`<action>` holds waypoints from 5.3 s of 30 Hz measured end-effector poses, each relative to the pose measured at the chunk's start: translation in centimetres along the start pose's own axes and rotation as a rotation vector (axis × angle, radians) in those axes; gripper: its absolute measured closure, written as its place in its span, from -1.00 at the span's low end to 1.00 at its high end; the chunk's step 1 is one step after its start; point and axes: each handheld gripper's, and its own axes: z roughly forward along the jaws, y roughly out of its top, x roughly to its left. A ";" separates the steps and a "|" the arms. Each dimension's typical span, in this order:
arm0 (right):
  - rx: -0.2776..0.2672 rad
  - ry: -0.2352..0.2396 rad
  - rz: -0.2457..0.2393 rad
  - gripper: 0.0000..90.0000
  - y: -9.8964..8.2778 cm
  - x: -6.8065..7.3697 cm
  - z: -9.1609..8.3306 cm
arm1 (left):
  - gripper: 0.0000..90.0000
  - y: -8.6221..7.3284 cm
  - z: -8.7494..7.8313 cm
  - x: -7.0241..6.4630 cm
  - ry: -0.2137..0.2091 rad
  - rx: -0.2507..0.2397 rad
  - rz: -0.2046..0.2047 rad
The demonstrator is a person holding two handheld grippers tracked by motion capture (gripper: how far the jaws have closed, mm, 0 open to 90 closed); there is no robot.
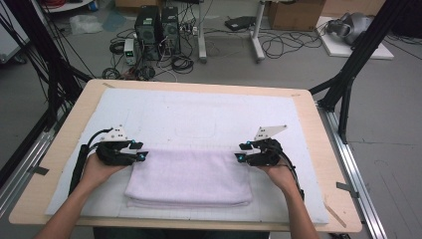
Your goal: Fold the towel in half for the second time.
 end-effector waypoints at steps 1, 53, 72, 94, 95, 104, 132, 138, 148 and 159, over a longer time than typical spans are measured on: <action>0.001 0.004 0.013 0.10 -0.2 -0.3 0.1 | 0.15 -0.1 0.2 0.3 0.006 0.007 -0.015; 0.021 -0.002 0.021 0.27 2.6 -1.0 0.1 | 0.41 1.0 1.5 1.6 -0.061 -0.016 -0.048; 0.038 0.062 0.075 0.53 -1.8 0.0 0.6 | 0.63 -0.8 1.9 0.5 -0.067 0.060 0.006; 0.034 0.021 0.010 0.97 -0.7 0.3 -0.9 | 0.95 0.3 0.2 -0.2 -0.035 -0.005 -0.009; 0.031 0.020 0.007 0.97 -0.5 0.5 -1.2 | 0.95 0.3 0.0 -0.4 -0.043 -0.005 -0.007; 0.086 0.076 0.060 0.71 -1.8 0.4 0.0 | 0.82 -1.2 1.3 -0.7 -0.044 0.044 -0.011; -0.082 -0.144 0.071 -0.60 -1.7 4.0 -3.0 | -0.34 -1.3 -1.8 -2.6 0.028 -0.033 -0.040; -0.088 -0.165 0.072 -0.65 -2.4 4.6 -3.8 | -0.38 -2.3 -3.1 -2.9 0.059 -0.040 -0.045; -0.086 -0.178 0.084 -0.73 -3.6 5.4 -4.7 | -0.42 -3.5 -4.9 -3.6 0.084 -0.054 -0.055; -0.110 -0.219 0.110 -0.74 -5.3 6.6 -6.6 | -0.42 -4.3 -6.0 -4.2 0.089 -0.076 -0.065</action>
